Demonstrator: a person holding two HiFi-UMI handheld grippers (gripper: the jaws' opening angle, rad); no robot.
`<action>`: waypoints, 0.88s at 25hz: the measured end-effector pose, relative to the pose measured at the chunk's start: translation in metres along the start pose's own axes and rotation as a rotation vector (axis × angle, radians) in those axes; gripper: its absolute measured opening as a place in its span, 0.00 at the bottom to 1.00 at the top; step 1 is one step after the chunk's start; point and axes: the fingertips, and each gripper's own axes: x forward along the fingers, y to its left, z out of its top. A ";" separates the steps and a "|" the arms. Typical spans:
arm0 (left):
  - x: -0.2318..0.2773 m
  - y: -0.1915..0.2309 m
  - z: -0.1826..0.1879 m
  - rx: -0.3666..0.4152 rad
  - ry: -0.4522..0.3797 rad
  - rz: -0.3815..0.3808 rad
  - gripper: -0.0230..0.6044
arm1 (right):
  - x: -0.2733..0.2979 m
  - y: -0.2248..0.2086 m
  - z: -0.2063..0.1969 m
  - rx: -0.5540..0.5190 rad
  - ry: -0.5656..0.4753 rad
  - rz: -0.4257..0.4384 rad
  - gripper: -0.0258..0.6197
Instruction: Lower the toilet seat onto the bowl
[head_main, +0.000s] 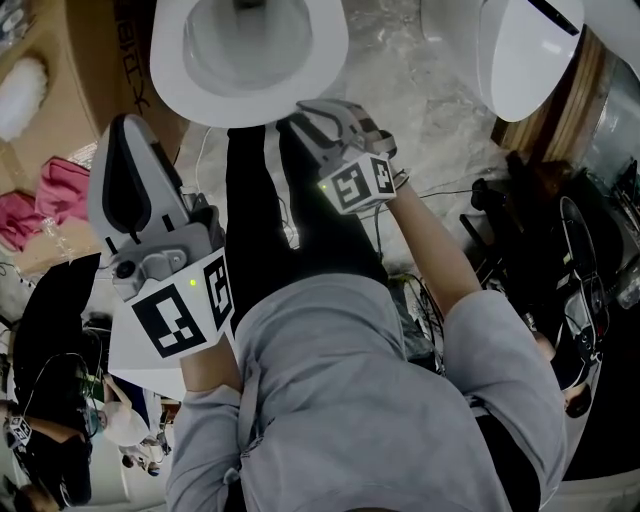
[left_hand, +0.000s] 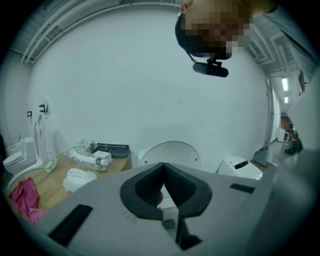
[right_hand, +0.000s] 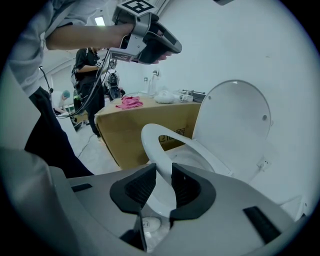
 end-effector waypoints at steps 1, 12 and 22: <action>0.000 0.000 -0.002 0.000 0.002 0.000 0.04 | 0.001 0.001 -0.002 0.000 0.003 0.002 0.17; -0.003 0.002 -0.018 -0.012 0.020 0.012 0.04 | 0.018 0.021 -0.031 0.007 0.055 0.038 0.17; -0.005 0.007 -0.027 -0.022 0.034 0.026 0.04 | 0.033 0.033 -0.055 -0.013 0.121 0.079 0.16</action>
